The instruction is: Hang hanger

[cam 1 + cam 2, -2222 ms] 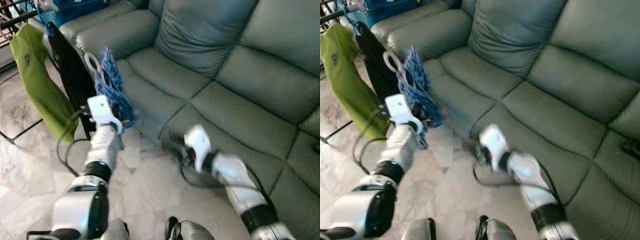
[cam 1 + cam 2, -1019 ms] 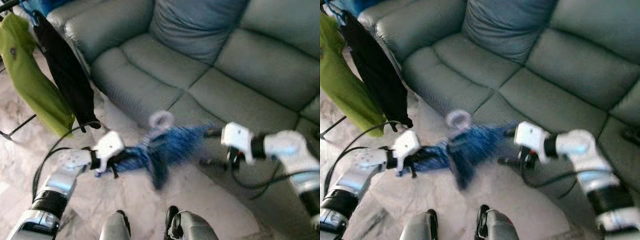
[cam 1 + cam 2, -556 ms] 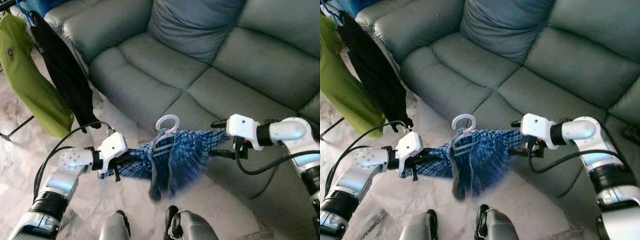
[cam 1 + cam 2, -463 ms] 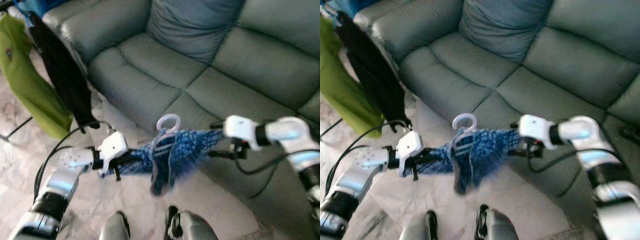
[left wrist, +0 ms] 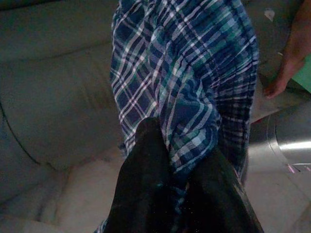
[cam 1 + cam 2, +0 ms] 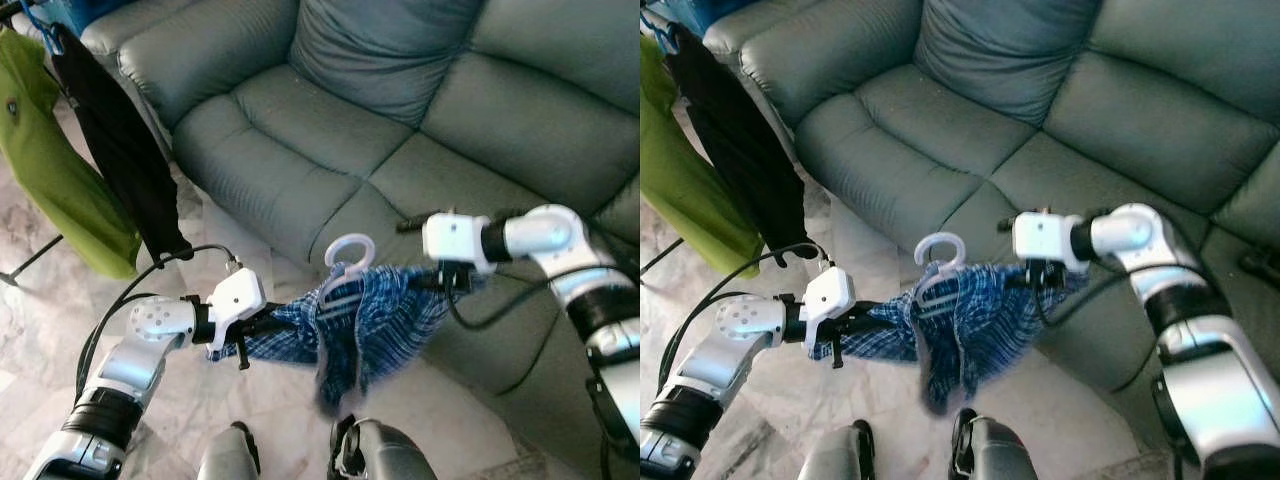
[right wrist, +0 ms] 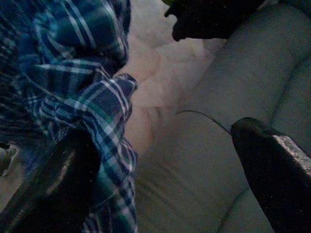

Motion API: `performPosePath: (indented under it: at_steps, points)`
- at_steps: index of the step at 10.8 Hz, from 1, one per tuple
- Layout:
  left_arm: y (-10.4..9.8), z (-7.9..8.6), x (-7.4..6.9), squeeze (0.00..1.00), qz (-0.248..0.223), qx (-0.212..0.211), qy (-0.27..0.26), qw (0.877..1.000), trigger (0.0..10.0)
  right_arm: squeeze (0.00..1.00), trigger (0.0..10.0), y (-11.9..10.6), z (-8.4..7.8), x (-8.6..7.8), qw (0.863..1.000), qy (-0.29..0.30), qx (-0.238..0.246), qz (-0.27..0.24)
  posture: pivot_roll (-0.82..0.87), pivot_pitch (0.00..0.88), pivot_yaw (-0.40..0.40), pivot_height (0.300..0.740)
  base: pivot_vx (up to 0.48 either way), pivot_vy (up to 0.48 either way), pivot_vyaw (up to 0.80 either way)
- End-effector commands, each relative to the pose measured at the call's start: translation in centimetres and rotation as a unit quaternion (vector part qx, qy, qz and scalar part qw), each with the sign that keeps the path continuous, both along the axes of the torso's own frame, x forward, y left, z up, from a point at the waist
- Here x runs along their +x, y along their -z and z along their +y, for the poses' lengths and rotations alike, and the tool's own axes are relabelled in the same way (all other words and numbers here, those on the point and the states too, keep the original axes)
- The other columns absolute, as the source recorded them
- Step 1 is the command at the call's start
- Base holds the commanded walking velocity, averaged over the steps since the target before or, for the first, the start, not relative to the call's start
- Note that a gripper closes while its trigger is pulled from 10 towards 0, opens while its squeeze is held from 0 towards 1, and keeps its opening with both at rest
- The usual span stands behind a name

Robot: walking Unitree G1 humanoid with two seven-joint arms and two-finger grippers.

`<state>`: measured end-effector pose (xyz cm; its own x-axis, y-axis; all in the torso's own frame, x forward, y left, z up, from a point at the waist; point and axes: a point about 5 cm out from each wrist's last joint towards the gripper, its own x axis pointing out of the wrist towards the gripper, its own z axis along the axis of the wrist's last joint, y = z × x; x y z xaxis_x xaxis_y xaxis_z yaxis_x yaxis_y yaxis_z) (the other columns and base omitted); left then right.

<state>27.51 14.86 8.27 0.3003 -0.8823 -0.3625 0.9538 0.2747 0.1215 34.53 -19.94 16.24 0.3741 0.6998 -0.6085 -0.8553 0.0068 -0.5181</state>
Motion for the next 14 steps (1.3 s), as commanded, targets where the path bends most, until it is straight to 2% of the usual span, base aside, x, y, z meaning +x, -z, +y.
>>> performPosePath:
  at_steps: [1, 2, 3, 4, 6, 7, 10, 12, 13, 14]
  points:
    - [-0.1, -0.2, -0.3, 0.0, 0.001, 0.0, 0.009, 1.0, 10.0, 0.0, 10.0, -0.1, -0.6, 0.1, 1.0, 0.009, 0.001, -0.007, -0.05, 0.225, -0.037, 0.74, 0.0, 0.0, 0.0]
    - [-0.1, -0.2, -0.4, 0.0, -0.001, 0.004, 0.013, 1.0, 10.0, 0.0, 10.0, -0.2, -0.8, 0.1, 1.0, 0.01, 0.003, -0.006, -0.05, 0.226, -0.037, 0.74, 0.0, 0.0, 0.0]
    - [-0.3, -0.4, -0.3, 0.0, 0.001, -0.009, 0.013, 1.0, 10.0, 0.0, 9.4, -0.2, -0.8, 0.3, 1.0, 0.021, 0.022, 0.004, -0.06, 0.226, -0.037, 0.74, 0.0, 0.0, 0.0]
    - [-0.8, -1.0, -0.3, 0.0, -0.004, -0.025, 0.021, 0.999, 10.0, 0.0, 0.0, 0.7, -1.0, 0.0, 0.998, 0.027, 0.035, 0.044, -0.06, 0.226, -0.04, 0.74, 0.0, 0.0, 0.0]
    - [-1.3, -1.7, -0.4, 0.0, -0.006, -0.041, 0.032, 0.999, 10.0, 0.0, 0.0, 2.2, -0.7, -0.9, 0.992, 0.01, 0.051, 0.117, -0.06, 0.224, -0.044, 0.74, 0.0, 0.0, 0.0]
    - [-1.1, -2.7, -1.1, 0.0, 0.003, -0.048, 0.053, 0.997, 10.0, 0.0, 0.0, 2.9, 0.1, -1.4, 0.986, -0.02, 0.054, 0.159, -0.06, 0.222, -0.046, 0.74, 0.0, 0.0, 0.0]
    - [-0.6, -3.2, -1.6, 0.0, 0.013, -0.04, 0.072, 0.997, 10.0, 0.0, 0.0, 2.2, 0.8, -1.5, 0.976, -0.06, 0.059, 0.202, -0.06, 0.218, -0.05, 0.74, 0.0, 0.0, 0.0]
    - [-0.6, -2.9, -1.2, 0.0, 0.016, -0.039, 0.061, 0.997, 10.0, 0.0, 0.0, 2.1, -0.7, -2.2, 0.963, -0.063, 0.028, 0.259, -0.06, 0.215, -0.055, 0.74, 0.0, 0.0, 0.0]
    - [-0.7, -2.7, -1.1, 0.0, 0.014, -0.039, 0.058, 0.997, 10.0, 0.0, 0.0, 2.5, -2.2, -2.6, 0.961, -0.048, -0.005, 0.271, -0.06, 0.215, -0.056, 0.74, 0.0, 0.0, 0.0]
    - [-0.7, -2.7, -1.1, 0.0, 0.014, -0.04, 0.057, 0.997, 10.0, 0.0, 0.0, 2.6, -2.7, -2.9, 0.96, -0.038, -0.009, 0.278, -0.06, 0.214, -0.058, 0.74, 0.0, 0.0, 0.0]
